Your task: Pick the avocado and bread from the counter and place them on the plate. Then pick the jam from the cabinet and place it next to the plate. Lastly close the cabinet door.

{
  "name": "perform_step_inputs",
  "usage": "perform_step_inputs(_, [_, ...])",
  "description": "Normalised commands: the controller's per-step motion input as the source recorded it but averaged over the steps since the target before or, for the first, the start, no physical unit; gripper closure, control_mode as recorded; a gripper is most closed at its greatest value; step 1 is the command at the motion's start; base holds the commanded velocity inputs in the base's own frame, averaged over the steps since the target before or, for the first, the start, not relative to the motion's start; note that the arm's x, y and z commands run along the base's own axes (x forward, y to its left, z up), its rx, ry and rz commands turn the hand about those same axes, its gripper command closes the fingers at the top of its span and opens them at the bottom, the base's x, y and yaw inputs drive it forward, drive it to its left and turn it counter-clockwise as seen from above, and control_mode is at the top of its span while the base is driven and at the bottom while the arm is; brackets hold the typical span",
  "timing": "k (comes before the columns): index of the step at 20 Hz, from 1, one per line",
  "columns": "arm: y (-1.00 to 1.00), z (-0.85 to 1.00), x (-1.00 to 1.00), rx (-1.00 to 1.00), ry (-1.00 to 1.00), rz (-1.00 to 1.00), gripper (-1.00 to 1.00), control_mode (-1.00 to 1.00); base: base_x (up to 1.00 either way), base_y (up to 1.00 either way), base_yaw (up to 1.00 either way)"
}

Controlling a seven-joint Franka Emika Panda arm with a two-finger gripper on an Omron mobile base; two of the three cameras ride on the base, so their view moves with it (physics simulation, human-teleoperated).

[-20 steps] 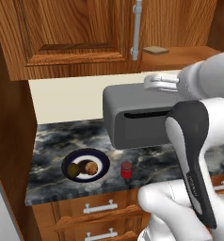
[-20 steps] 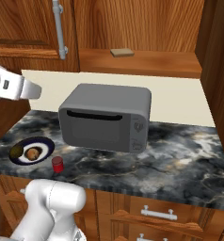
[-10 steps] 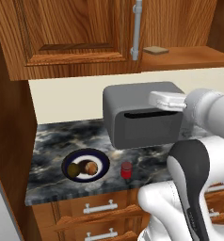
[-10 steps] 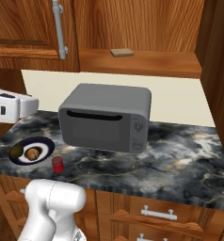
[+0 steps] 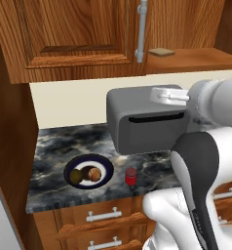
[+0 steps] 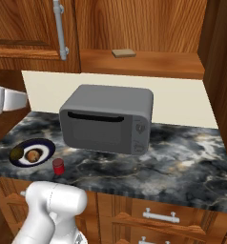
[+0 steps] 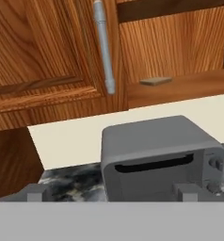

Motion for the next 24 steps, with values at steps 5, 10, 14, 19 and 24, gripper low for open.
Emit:
perform_step_inputs(5, [0.04,0.05,-0.14,-0.02,0.04,0.0,-1.0,-1.0,0.0,0.0,0.0])
perform_step_inputs(10, [-0.23,0.0,-0.36,0.02,0.0,0.0,-1.0,-1.0,0.0,0.0,0.0])
perform_step_inputs(14, [-0.45,0.0,-0.7,0.02,0.0,0.0,-1.0,-1.0,0.0,0.0,0.0])
perform_step_inputs(19, [-0.28,-0.02,-0.62,0.0,0.0,0.0,-1.0,-1.0,0.0,0.0,0.0])
perform_step_inputs(24, [-0.27,-0.01,-0.7,0.0,0.0,0.0,-1.0,-1.0,0.0,0.0,0.0])
